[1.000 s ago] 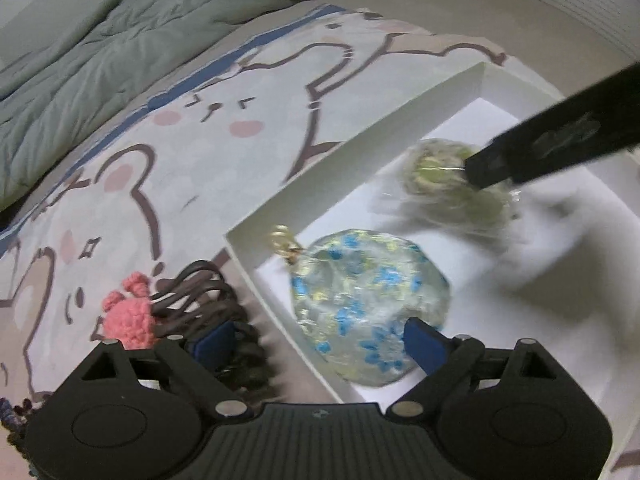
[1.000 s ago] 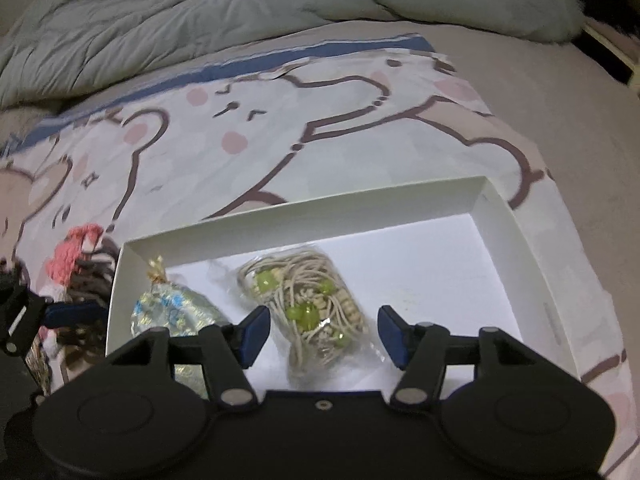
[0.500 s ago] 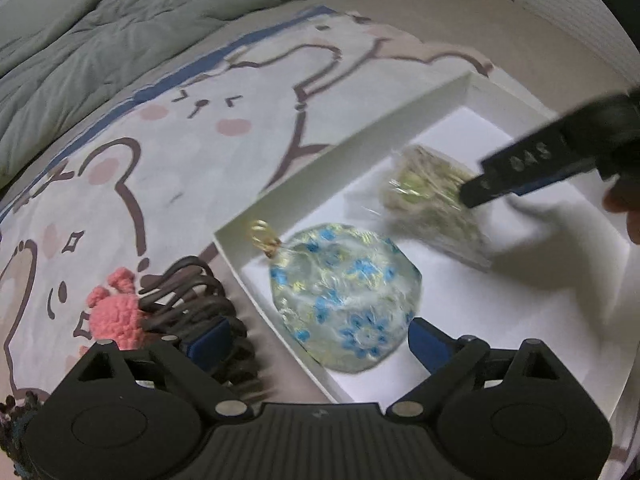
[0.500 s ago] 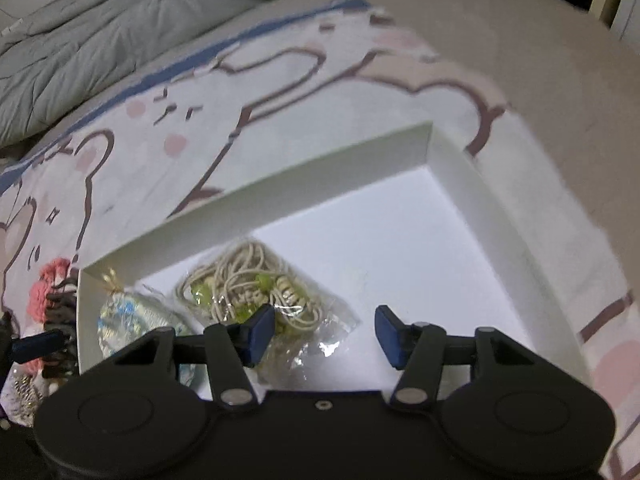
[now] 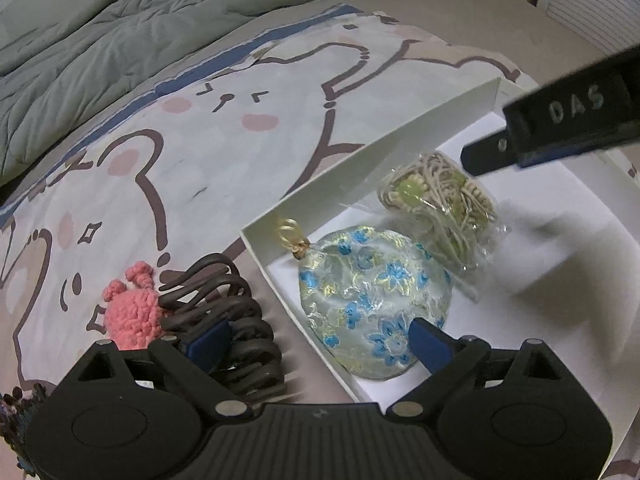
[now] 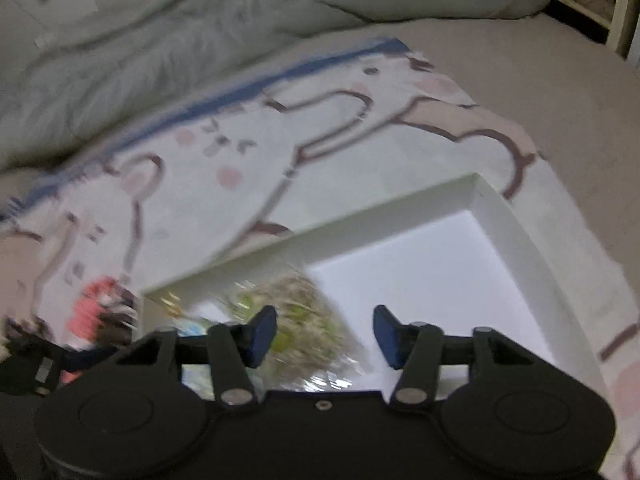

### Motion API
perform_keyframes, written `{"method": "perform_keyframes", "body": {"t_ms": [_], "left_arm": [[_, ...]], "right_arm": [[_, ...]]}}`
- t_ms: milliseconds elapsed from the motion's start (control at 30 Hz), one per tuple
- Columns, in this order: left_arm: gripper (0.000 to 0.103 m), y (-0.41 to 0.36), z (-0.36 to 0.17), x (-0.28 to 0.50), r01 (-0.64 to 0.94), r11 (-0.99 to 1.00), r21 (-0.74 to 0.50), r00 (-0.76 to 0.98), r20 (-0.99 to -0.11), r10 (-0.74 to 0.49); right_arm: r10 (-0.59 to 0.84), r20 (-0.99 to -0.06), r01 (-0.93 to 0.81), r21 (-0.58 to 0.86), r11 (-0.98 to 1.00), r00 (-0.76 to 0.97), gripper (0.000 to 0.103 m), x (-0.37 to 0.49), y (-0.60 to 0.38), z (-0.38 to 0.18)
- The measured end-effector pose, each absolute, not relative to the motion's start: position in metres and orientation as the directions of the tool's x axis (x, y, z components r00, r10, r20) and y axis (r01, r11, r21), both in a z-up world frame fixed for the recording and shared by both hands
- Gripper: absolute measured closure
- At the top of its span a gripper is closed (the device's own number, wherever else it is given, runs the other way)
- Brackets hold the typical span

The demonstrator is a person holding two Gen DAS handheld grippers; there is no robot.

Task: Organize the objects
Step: 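Lower the pouch and bead bag into the box and open both tools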

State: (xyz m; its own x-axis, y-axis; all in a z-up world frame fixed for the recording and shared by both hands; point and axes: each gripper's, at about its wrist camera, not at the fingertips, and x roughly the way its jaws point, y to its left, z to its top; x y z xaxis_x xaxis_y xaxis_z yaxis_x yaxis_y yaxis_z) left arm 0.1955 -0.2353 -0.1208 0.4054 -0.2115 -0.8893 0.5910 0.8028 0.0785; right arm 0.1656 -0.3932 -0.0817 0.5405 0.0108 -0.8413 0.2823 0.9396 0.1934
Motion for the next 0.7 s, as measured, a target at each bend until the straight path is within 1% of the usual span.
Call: {"method": "perform_keyframes", "body": {"t_ms": [33, 133, 367, 500, 667, 700], "left_arm": [[0.007, -0.235, -0.120, 0.196, 0.588, 0.806, 0.071, 0.404, -0.889, -0.216], [0.007, -0.233, -0.118, 0.196, 0.589, 0.806, 0.056, 0.401, -0.886, -0.231], [0.007, -0.232, -0.117, 0.196, 0.586, 0.809, 0.045, 0.397, -0.886, -0.238], [0.007, -0.231, -0.117, 0.195, 0.587, 0.808, 0.043, 0.398, -0.885, -0.242], [0.007, -0.228, -0.109, 0.192, 0.579, 0.815, 0.040, 0.417, -0.873, -0.254], [0.007, -0.228, -0.107, 0.192, 0.577, 0.816, 0.038, 0.420, -0.870, -0.257]], "right_arm": [[0.035, -0.838, 0.271, 0.215, 0.938, 0.545, 0.066, 0.168, -0.393, -0.083], [0.091, -0.844, 0.232, 0.246, 0.941, 0.528, 0.074, 0.174, -0.388, -0.091], [0.114, -0.864, 0.226, 0.252, 0.941, 0.490, 0.074, 0.184, -0.378, -0.107], [0.098, -0.874, 0.234, 0.233, 0.944, 0.476, 0.075, 0.187, -0.375, -0.117], [0.100, -0.875, 0.244, 0.240, 0.939, 0.474, 0.075, 0.185, -0.378, -0.112], [0.095, -0.875, 0.247, 0.235, 0.940, 0.474, 0.073, 0.183, -0.379, -0.109]]}}
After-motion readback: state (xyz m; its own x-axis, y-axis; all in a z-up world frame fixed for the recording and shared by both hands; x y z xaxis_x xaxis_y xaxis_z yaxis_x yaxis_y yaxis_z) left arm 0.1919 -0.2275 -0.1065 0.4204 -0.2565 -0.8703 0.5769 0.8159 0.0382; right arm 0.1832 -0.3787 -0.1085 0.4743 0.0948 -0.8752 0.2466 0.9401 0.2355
